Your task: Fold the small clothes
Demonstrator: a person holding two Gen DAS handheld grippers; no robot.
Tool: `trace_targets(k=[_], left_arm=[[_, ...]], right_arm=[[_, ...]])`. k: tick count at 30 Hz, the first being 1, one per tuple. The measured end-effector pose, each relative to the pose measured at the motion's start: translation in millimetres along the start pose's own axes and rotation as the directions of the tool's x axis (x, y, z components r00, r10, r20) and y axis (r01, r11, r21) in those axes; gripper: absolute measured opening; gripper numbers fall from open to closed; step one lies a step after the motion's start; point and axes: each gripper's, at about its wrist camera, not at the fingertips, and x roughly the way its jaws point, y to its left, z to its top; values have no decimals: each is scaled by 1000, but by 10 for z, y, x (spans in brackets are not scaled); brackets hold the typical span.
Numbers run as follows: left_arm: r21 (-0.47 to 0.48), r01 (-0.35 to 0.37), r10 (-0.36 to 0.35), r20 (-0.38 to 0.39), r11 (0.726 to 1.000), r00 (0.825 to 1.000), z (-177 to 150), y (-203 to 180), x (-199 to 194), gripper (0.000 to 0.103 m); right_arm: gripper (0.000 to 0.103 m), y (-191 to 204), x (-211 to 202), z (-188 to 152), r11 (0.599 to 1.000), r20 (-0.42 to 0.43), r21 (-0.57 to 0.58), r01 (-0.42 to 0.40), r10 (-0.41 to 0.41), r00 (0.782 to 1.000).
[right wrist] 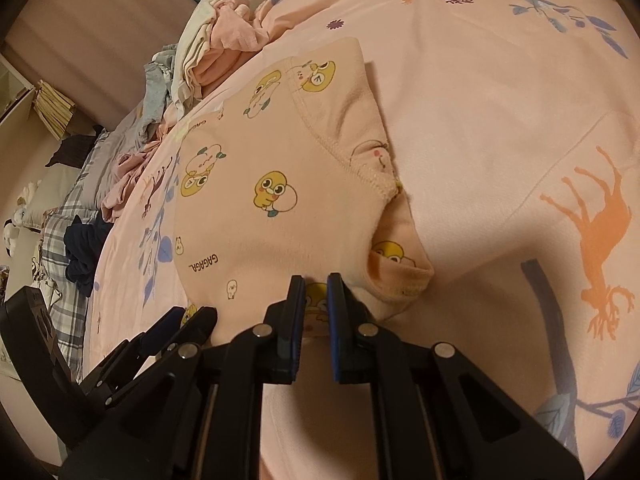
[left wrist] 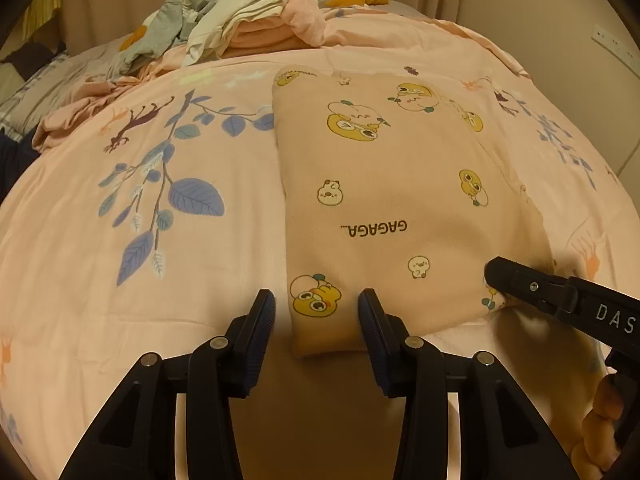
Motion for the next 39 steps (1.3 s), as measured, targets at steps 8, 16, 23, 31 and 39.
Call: trace_targets(k=[8,16,23,31,39], left_arm=[[3,-2,2,-1,1000,1000,-9,7,-17,45],[10,-7,7,-19,1000,1000,-49,24,-76,49],[-76,106,-110,-52,991,993,170,271,-314,49],[-113,111,-110,15,987,994,931,308,-82,49],[-122,103,-119,-131,987,984,995,218,610,49]], right_arm=[[10,26,-11,-16,1000,3,-8,15,-15,1000],[11,37,-34,-50,1000,-7,-10,24,-24,1000],[25,170,-209,49,999,-126,-45,4,-10,992],[25,344,-98,902,988,-63,-155,0,-10,998],[21,202,533,1260,978,-156,-178,113,-141,978]])
